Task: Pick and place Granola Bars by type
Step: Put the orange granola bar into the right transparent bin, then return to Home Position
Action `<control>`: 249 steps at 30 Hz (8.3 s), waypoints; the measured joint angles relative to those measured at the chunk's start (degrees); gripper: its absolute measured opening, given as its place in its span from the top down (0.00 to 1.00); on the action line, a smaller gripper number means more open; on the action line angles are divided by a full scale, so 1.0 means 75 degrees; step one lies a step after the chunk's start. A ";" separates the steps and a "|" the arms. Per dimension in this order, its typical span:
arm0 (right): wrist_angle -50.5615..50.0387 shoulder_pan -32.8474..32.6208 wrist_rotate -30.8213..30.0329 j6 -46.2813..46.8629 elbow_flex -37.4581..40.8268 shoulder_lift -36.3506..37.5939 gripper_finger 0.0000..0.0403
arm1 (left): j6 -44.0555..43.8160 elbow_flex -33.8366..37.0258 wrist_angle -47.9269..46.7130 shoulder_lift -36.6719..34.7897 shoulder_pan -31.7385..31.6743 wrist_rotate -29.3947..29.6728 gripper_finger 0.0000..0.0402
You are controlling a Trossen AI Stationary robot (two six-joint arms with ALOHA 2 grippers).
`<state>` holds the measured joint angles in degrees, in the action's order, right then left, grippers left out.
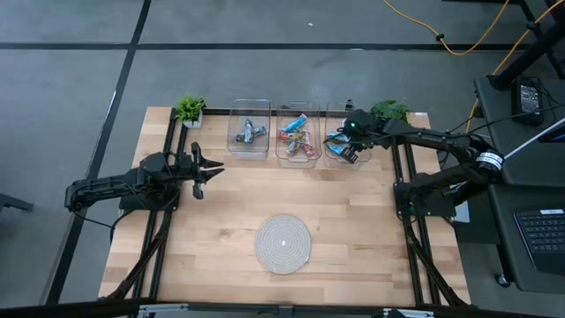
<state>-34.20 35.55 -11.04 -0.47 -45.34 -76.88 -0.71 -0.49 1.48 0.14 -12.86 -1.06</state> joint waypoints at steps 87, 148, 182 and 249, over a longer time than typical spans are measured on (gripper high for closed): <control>0.5088 -0.3561 0.3820 -0.1973 0.5992 0.9675 0.97 | 0.0000 0.0000 0.0000 0.0006 0.0000 -0.0003 0.82; 0.4779 -0.3561 0.1419 -0.0986 0.5992 0.9853 0.97 | 0.0000 -0.0001 0.0000 0.0006 0.0002 -0.0003 0.82; 0.4779 -0.3561 0.1421 -0.1003 0.5992 0.9853 0.97 | 0.0000 0.0000 0.0000 0.0008 0.0002 -0.0002 0.82; 0.4777 -0.3561 0.1421 -0.1002 0.5992 0.9853 0.97 | -0.0003 0.0000 0.0000 0.0009 0.0000 -0.0003 0.82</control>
<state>1.63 8.84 -0.38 -7.98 -0.40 -2.98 -0.73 -0.49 1.47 0.21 -12.86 -1.08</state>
